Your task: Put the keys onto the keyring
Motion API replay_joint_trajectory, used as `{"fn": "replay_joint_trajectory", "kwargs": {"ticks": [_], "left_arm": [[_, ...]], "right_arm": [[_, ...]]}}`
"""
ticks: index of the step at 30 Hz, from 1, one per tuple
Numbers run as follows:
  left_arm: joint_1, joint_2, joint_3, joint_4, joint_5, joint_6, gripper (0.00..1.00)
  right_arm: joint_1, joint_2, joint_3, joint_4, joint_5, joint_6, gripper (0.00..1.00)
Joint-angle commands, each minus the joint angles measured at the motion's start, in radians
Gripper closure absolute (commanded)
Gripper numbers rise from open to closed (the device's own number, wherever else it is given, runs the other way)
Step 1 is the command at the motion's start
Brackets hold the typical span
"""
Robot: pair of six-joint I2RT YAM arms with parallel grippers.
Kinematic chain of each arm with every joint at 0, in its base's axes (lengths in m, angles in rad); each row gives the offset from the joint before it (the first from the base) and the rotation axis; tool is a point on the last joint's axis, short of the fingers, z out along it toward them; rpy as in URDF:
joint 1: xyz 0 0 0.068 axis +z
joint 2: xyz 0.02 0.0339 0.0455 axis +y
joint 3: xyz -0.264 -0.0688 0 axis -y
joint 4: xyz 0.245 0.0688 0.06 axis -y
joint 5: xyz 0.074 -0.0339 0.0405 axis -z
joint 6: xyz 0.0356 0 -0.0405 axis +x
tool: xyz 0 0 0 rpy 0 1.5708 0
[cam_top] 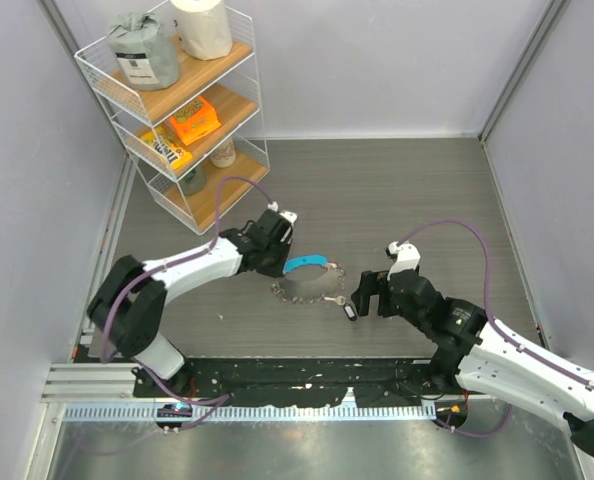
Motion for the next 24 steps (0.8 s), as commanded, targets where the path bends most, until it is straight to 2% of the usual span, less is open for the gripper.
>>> {"fn": "replay_joint_trajectory", "kwargs": {"ticks": [1, 6, 14, 19, 24], "left_arm": [[-0.003, -0.161, -0.030, 0.081, -0.062, 0.042, 1.00], [-0.003, -0.244, -0.078, 0.131, -0.079, 0.059, 1.00], [-0.003, -0.289, -0.104, 0.107, -0.102, 0.044, 0.99], [-0.004, -0.371, -0.133, 0.082, -0.122, 0.030, 0.59], [-0.004, -0.450, -0.156, 0.056, -0.122, 0.027, 0.37]], "right_arm": [[0.006, 0.004, 0.028, 0.017, 0.018, -0.007, 0.02], [0.003, 0.015, 0.039, 0.027, 0.013, -0.024, 0.02], [0.003, 0.124, 0.114, 0.062, 0.015, -0.094, 0.01], [-0.014, 0.254, 0.215, 0.083, 0.062, -0.148, 0.01], [-0.046, 0.434, 0.278, 0.140, 0.027, -0.156, 0.10]]}}
